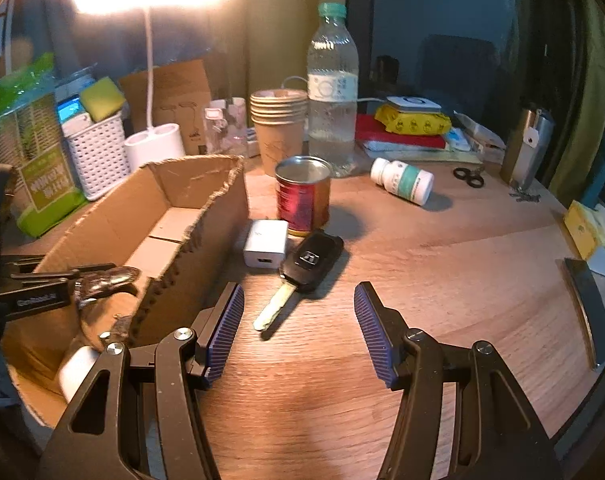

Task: Organize rigid objects
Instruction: 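Move the right tool back to the black car key on the desk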

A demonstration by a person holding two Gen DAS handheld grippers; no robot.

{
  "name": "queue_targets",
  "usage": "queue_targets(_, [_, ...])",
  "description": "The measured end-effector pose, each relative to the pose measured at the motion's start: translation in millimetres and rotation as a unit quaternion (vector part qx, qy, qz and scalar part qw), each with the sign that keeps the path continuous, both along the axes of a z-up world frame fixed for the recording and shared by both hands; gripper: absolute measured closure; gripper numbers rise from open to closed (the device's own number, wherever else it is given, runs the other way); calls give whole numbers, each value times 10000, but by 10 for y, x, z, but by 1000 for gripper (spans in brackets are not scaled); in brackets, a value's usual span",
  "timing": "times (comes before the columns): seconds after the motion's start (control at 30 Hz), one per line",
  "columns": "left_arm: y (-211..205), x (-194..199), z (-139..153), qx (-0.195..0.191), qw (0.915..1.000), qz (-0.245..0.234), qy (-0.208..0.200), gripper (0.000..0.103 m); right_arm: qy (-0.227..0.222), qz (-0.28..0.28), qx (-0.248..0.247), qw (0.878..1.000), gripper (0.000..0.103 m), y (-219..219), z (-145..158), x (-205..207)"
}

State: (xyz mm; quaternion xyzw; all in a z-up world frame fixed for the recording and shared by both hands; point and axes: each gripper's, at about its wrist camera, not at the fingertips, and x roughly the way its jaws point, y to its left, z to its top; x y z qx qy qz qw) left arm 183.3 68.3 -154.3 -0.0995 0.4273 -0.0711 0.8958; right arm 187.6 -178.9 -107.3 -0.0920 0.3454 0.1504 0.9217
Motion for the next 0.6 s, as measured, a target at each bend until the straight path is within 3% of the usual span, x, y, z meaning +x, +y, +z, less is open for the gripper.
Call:
queue_targets(0.4, [1, 1, 0, 0, 10000, -1, 0, 84, 265, -58, -11, 9996, 42, -12, -121, 330])
queue_targets(0.6, [1, 1, 0, -2, 10000, 0, 1, 84, 499, -22, -251, 9984, 42, 116, -247, 570])
